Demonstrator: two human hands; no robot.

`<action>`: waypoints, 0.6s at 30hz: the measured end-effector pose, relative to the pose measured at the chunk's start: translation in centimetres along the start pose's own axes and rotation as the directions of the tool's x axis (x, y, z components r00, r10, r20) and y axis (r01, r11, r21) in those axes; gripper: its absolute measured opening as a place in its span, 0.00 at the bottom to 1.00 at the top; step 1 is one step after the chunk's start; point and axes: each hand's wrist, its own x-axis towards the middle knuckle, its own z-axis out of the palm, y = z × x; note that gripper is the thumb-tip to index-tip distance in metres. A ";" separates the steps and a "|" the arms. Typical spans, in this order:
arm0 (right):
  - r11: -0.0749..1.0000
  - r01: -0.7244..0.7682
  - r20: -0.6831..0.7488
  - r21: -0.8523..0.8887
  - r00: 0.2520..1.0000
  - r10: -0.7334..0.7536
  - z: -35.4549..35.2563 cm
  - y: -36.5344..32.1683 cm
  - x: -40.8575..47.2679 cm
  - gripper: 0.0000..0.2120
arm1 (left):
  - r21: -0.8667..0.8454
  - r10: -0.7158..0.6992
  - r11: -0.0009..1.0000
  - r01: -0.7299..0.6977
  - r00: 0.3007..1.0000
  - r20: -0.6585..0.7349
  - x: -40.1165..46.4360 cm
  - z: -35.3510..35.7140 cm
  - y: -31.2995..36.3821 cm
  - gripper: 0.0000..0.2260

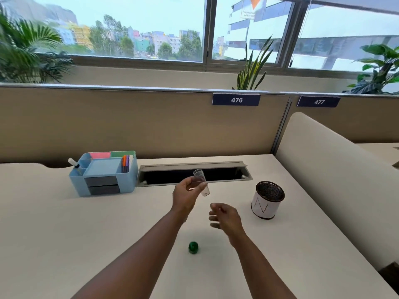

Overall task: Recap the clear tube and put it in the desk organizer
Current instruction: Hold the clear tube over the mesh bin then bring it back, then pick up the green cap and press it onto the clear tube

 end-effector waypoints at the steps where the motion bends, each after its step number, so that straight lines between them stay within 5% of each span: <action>1: 0.973 0.061 0.031 -0.221 0.998 -0.056 0.6 0.8 0.0 0.08 | 0.022 0.023 0.999 -0.022 1.000 -0.009 0.0 -1.1 0.3 0.08; 4: 0.729 0.213 0.258 -0.650 0.965 -0.051 2.6 2.7 -0.2 0.16 | 0.073 0.059 0.996 -0.057 0.998 -0.026 -0.2 -3.9 1.2 0.08; 10: 0.396 0.341 0.408 -0.852 0.908 0.097 5.4 4.5 -0.6 0.22 | 0.106 0.048 0.993 -0.045 0.999 -0.026 -0.9 -7.1 2.1 0.13; 18: 0.446 0.325 0.329 -0.834 0.942 -0.072 6.0 4.2 -1.3 0.13 | 0.056 -0.038 0.998 0.035 0.998 0.059 -1.6 -9.0 2.7 0.13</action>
